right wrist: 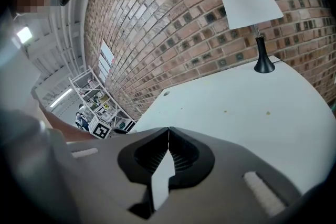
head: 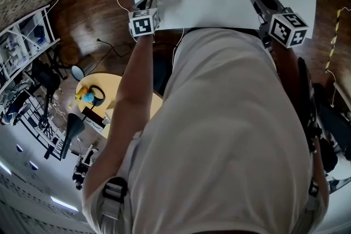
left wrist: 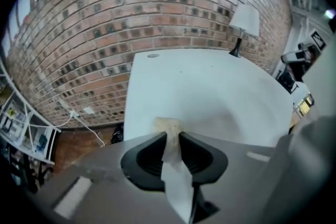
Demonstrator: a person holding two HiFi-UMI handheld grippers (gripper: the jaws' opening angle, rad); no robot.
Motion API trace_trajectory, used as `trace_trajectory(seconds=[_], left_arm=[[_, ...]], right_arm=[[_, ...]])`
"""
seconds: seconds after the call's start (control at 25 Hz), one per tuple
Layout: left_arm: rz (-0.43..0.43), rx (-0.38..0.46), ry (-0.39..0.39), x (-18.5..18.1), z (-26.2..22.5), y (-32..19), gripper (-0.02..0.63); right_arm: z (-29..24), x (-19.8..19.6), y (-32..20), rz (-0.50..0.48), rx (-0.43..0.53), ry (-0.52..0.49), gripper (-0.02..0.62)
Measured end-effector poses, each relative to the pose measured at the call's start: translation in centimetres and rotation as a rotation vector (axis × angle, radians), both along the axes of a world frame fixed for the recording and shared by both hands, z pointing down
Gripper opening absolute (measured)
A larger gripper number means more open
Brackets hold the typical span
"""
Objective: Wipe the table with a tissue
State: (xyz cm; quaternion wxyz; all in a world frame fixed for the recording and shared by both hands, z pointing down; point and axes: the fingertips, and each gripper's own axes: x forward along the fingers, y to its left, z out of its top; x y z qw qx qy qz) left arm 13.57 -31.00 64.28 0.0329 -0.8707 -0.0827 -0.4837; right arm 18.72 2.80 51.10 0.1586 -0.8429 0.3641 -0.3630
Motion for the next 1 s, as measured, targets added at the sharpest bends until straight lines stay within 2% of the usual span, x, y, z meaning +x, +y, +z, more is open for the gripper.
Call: trace_trajectory(seconds=[0.08, 0.12, 0.36, 0.44, 0.6, 0.8, 0.88, 1.0], left_arm=[[-0.07, -0.002, 0.023, 0.1, -0.9, -1.5, 0.077], [-0.079, -0.005, 0.026, -0.2, -1.0, -1.7, 0.078], [-0.023, -0.026, 0.002, -1.5, 0.1, 0.5, 0.08], [0.045, -0.048, 0.007, -0.9, 0.4, 2.8, 0.08], [0.233, -0.069, 0.011, 0.4, 0.9, 8.2, 0.08], [0.369, -0.104, 0.025, 1.0, -0.5, 14.0, 0.08], [0.337, -0.116, 0.01, 0.5, -0.5, 14.2, 0.08], [0.155, -0.164, 0.038, 1.1, -1.3, 11.6, 0.078]], right_arm=[[0.1, 0.0, 0.1, 0.003, 0.0, 0.001, 0.009], [0.1, 0.0, 0.3, 0.006, 0.001, 0.0, 0.009], [-0.1, 0.4, 0.6, 0.022, 0.005, -0.004, 0.009], [-0.2, 0.4, 0.9, 0.026, 0.002, -0.003, 0.009], [-0.1, 0.0, 0.5, 0.035, 0.005, 0.016, 0.009], [-0.9, 0.6, 0.0, 0.033, -0.003, 0.028, 0.009], [-1.2, 0.9, 0.1, 0.019, -0.006, 0.029, 0.009], [-1.5, 1.2, 0.3, 0.004, -0.014, 0.041, 0.009]])
